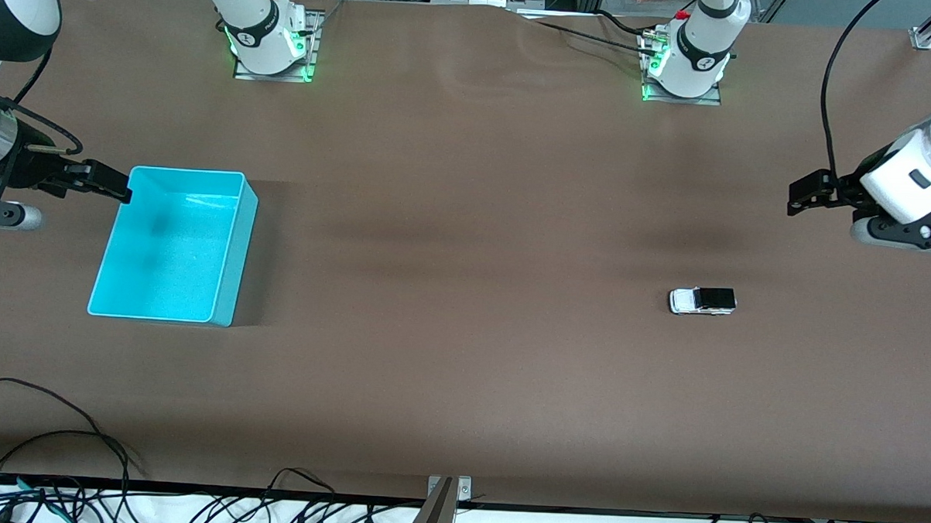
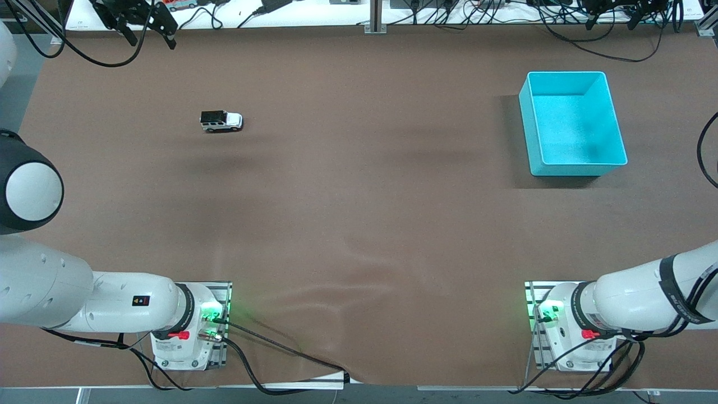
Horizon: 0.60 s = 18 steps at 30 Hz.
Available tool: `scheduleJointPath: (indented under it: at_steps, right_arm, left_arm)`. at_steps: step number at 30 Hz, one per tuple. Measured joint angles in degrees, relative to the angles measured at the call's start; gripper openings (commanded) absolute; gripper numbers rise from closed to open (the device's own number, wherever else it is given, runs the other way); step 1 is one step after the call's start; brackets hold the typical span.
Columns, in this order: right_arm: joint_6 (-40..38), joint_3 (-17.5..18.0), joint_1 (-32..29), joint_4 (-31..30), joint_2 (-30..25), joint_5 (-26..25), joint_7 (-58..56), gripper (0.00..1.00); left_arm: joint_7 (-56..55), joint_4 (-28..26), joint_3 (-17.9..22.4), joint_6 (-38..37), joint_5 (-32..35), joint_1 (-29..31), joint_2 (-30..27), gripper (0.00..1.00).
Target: Wind and store white jeep toy
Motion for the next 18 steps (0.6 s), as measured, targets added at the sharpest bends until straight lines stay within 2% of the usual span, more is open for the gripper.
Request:
scheduleJointPath:
  at_steps: [18]
  right_arm:
    - [0.0, 0.0, 0.0, 0.0, 0.0, 0.0, 0.0, 1.00]
  left_arm:
    - [13.0, -0.5, 0.1, -0.1, 0.0, 0.4, 10.4, 1.00]
